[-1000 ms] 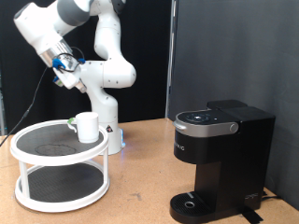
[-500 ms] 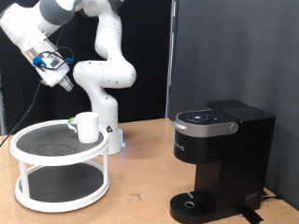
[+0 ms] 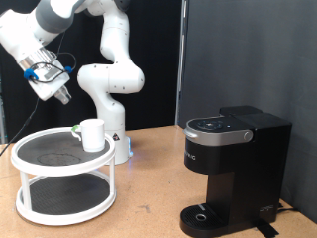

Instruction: Make a cup of coffee with the keurig machine

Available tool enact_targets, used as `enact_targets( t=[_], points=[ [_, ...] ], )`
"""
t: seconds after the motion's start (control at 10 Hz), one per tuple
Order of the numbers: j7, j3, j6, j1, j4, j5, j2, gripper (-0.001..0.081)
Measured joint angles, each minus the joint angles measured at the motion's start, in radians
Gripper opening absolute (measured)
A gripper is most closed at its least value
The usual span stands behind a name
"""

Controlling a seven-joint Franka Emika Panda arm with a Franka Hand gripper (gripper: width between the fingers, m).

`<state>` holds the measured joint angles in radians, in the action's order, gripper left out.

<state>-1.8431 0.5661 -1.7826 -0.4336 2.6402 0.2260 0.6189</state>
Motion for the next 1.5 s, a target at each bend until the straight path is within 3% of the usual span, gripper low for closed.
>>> enact_targets(
  t=[0.1, 0.2, 0.4, 0.5, 0.6, 0.9, 1.5],
  points=[
    [0.000, 0.000, -0.028, 0.000, 0.008, 0.001, -0.017, 0.0200],
    [0.000, 0.000, -0.056, 0.000, 0.018, 0.002, -0.031, 0.0200],
    [0.010, 0.000, -0.112, 0.004, 0.042, 0.007, -0.053, 0.0521],
    [0.021, 0.000, -0.132, 0.010, 0.056, 0.014, -0.061, 0.0521],
    [0.032, -0.001, -0.148, 0.017, 0.070, 0.023, -0.068, 0.0679],
    [0.038, -0.004, -0.191, 0.039, 0.113, 0.031, -0.072, 0.0733],
    [0.038, -0.004, -0.234, 0.070, 0.152, 0.043, -0.072, 0.0734]
  ],
)
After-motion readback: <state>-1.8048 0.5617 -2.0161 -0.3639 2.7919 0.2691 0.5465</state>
